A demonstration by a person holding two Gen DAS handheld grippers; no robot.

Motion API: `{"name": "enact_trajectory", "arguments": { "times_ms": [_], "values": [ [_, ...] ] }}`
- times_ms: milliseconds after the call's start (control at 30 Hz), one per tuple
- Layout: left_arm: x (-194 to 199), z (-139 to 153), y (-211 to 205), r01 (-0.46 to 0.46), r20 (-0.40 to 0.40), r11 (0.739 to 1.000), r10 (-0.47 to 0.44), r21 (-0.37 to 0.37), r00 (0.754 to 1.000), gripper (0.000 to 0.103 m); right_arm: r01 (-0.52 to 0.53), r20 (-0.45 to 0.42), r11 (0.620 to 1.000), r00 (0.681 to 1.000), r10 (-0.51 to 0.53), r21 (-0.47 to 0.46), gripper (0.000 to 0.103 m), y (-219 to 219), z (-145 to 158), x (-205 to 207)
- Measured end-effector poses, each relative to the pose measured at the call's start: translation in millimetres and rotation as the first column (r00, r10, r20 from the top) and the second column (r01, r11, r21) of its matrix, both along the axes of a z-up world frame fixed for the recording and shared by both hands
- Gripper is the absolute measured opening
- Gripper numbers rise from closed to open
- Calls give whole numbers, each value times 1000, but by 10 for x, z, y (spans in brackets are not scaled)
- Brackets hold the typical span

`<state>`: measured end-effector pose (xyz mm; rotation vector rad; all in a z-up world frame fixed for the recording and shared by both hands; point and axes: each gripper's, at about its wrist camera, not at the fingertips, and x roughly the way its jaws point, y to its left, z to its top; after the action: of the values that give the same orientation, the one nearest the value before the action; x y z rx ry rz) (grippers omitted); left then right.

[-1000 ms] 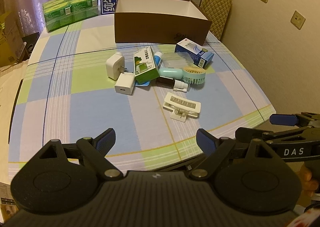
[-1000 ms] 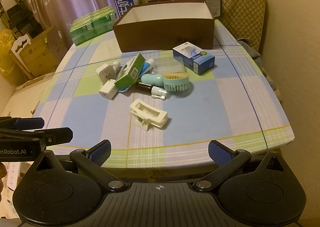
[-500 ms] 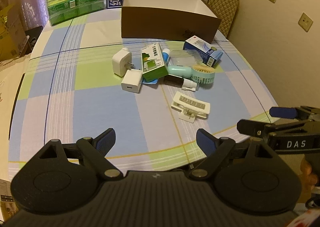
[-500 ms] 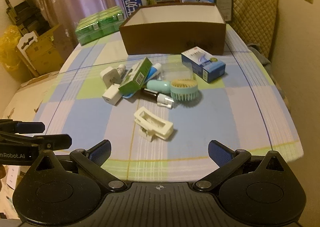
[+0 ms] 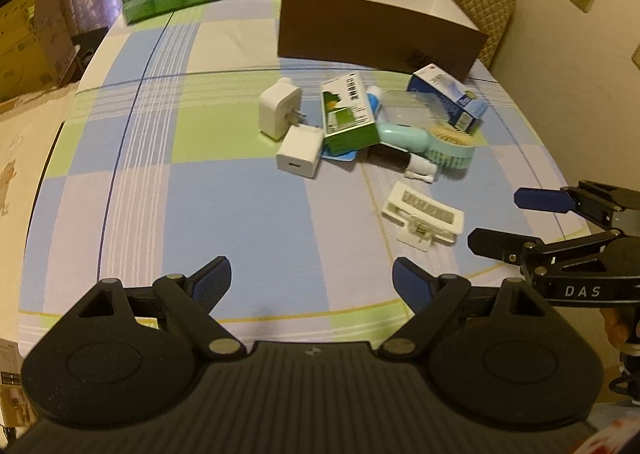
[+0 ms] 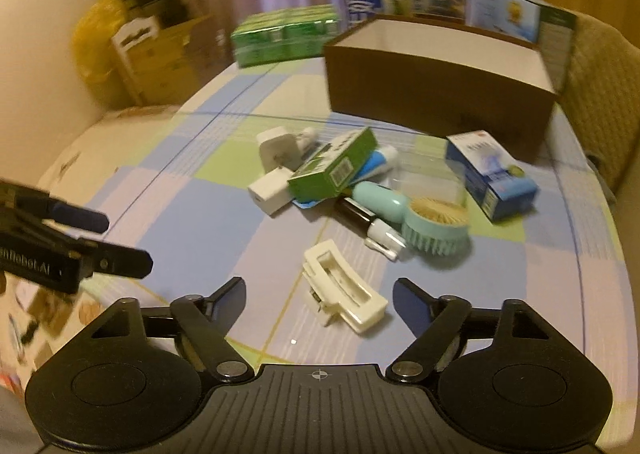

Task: Organize rigid objects
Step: 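Lower the right gripper onto the cream plastic clip and close it, then grasp the white square plug with the left gripper while the right lifts the clip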

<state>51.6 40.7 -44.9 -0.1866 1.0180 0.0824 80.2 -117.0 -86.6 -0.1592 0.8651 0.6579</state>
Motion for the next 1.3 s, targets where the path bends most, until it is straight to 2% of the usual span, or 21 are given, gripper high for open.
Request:
{"name": "enact_trajectory", "arguments": {
  "times_ms": [133,200,433,667,800,833,867,1100,1300],
  "values": [
    [68,-70,35,-23,-14,1000,23,-10,1000,85,-68,-10,997,998,68,-32,66,54,-145,143],
    [106,-102,41,-34,-21,999,33,-13,999,85,-97,-25,994,995,95,-52,64,84,-222,227],
    [219,-189,54,-75,-39,997,74,-24,996,85,-199,-42,975,980,195,-96,64,194,-410,444],
    [323,-244,51,-108,-58,994,107,-19,993,85,-304,-90,943,952,294,-134,60,271,-582,592],
    [388,-280,38,-119,-70,993,118,-12,991,85,-339,-122,927,939,323,-159,51,303,-692,653],
    [403,-290,34,-123,-73,992,122,-10,990,85,-343,-129,925,937,325,-162,43,304,-718,666],
    [417,-299,32,-128,-76,992,126,-9,989,85,-344,-137,925,936,324,-163,39,301,-740,684],
    [530,-333,-5,-145,-86,989,144,-1,986,84,-356,-154,927,929,338,-115,37,210,-658,793],
    [663,-318,-65,-158,-77,987,158,1,984,84,-349,-126,933,933,338,-84,37,100,-447,940]
  ]
}}
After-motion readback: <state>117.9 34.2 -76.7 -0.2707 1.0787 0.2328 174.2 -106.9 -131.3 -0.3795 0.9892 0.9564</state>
